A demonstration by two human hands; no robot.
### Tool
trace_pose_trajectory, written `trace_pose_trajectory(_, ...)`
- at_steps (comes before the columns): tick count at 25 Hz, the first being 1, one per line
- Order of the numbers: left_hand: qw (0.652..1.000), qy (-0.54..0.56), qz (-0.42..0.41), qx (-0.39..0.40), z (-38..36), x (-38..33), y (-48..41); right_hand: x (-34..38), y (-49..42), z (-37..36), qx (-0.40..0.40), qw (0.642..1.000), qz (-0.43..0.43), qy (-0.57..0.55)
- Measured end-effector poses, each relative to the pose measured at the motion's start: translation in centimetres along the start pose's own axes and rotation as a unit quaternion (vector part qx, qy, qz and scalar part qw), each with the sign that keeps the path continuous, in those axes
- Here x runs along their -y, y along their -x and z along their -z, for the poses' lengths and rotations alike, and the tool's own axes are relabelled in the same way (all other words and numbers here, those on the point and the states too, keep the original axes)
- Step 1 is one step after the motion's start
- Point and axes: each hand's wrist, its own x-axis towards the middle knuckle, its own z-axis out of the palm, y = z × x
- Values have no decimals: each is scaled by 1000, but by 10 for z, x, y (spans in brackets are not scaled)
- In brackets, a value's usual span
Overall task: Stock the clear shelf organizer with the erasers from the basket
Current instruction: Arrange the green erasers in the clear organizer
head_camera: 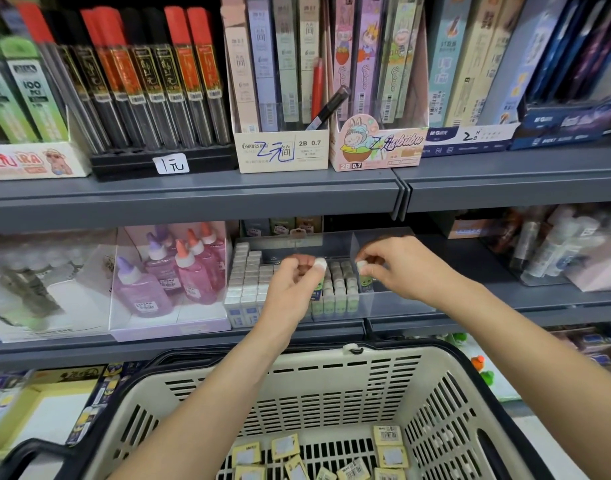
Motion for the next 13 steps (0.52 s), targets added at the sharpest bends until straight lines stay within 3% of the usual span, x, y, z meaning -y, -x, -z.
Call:
trace_pose_trajectory(9, 999, 24, -3, 22, -1, -7, 4, -5, 2, 1, 13, 999, -38, 34)
trace_pose_trajectory(13, 1000, 3, 6, 28, -3, -7, 3, -5, 6, -18, 58, 997, -33, 45)
